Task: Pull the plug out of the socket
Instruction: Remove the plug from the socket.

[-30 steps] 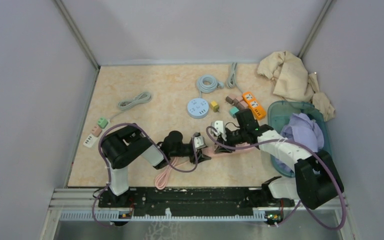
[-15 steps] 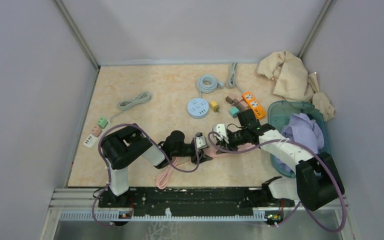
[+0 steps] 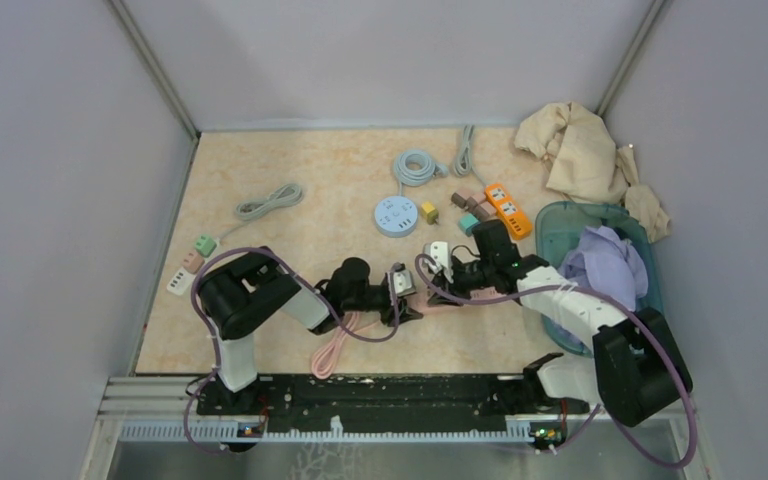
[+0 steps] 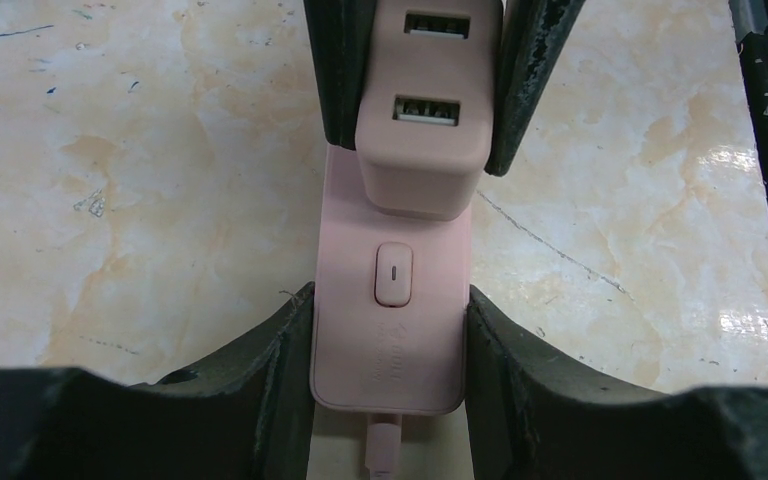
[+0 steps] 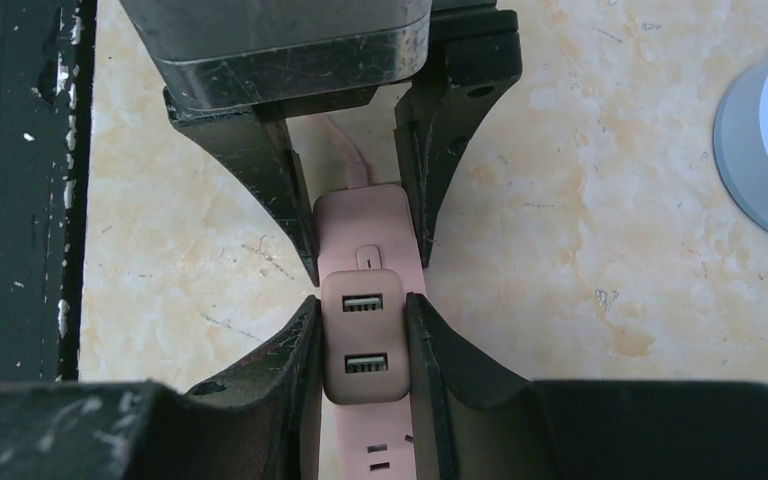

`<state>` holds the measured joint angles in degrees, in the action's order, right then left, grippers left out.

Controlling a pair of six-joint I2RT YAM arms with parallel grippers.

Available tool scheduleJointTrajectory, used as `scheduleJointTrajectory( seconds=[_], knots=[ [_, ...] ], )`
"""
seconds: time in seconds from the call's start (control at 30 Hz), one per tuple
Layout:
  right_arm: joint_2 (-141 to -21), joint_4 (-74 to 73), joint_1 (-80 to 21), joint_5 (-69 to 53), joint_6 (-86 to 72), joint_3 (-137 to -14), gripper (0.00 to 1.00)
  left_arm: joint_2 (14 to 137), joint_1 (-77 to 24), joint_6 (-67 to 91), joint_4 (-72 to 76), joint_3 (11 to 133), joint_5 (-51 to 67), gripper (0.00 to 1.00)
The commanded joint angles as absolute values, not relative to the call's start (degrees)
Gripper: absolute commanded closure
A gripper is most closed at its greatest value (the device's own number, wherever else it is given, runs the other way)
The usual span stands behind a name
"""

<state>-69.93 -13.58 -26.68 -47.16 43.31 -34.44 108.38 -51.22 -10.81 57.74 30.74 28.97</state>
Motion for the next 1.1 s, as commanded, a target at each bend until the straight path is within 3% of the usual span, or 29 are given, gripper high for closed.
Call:
scheduleJointTrajectory(
  seconds=[0.0,0.27,0.43,0.67,0.9,0.97,1.07],
  knots=[
    [-69.43,-12.03,-24.7,-56.59,44.39,-41.57,1.0,109.96,-51.33,-11.43,49.07,31.12,24.28,1.0],
    [-68.55,-14.67,-22.15,-57.36,47.48,-41.96,1.0,109.87,-51.34,-10.54,48.26,30.94,24.4,1.0],
    [-67.34,-20.18,-23.63,-64.42,57.32,-40.27,1.0,109.52,-51.41,-9.83,47.63,30.89,24.35,1.0],
    [-68.52,-10.16,-28.12,-60.38,47.89,-37.66,1.0,108.39,-51.34,-10.16,44.84,31.75,23.75,1.0],
    [-69.24,-15.88,-24.22,-58.16,48.07,-42.37,1.0,106.06,-51.35,-9.88,44.34,31.17,23.16,0.99],
    [-68.56,-15.54,-22.39,-57.53,47.3,-42.44,1.0,105.51,-51.39,-9.0,44.89,31.05,23.17,0.93],
    [-67.84,-14.49,-21.01,-55.7,46.09,-42.39,1.0,104.68,-51.37,-6.04,46.79,30.94,23.22,0.68]
  ],
)
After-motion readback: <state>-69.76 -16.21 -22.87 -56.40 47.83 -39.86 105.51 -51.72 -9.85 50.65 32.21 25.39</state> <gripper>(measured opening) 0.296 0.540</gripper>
